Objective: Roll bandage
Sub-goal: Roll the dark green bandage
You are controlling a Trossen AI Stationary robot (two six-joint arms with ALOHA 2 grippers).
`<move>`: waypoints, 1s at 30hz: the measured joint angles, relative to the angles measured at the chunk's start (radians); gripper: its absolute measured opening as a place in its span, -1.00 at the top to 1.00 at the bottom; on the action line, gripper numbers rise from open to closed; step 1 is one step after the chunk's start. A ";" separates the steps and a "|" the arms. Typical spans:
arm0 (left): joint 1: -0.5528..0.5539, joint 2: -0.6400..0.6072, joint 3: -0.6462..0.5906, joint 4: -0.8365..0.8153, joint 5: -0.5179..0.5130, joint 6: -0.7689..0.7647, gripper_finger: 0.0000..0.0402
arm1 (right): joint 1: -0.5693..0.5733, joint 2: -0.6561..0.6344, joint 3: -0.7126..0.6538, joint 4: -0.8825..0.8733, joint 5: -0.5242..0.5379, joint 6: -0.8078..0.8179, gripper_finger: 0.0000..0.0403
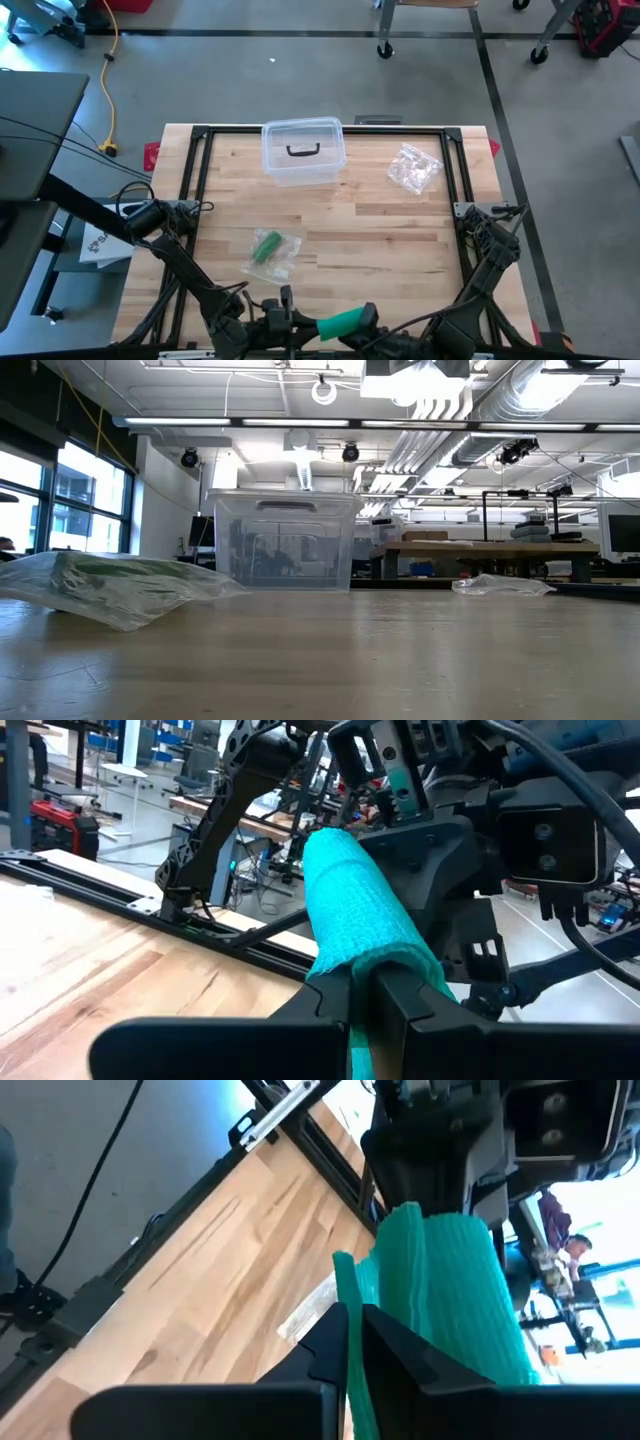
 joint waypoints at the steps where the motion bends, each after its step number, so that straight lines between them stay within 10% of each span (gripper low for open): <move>1: 0.000 0.000 0.000 0.000 0.000 0.000 0.97 | -0.001 0.000 0.000 -0.005 0.000 0.009 0.88; 13: 0.000 0.000 0.000 0.004 0.001 0.000 0.97 | -0.014 0.000 0.000 -0.059 -0.011 0.015 0.86; 23: 0.000 -0.002 0.000 0.009 -0.012 0.001 0.97 | -0.011 0.002 0.000 -0.092 0.036 -0.025 0.24; 30: 0.001 -0.005 0.003 0.013 -0.018 0.001 0.97 | 0.009 0.005 0.000 -0.105 0.182 -0.127 0.19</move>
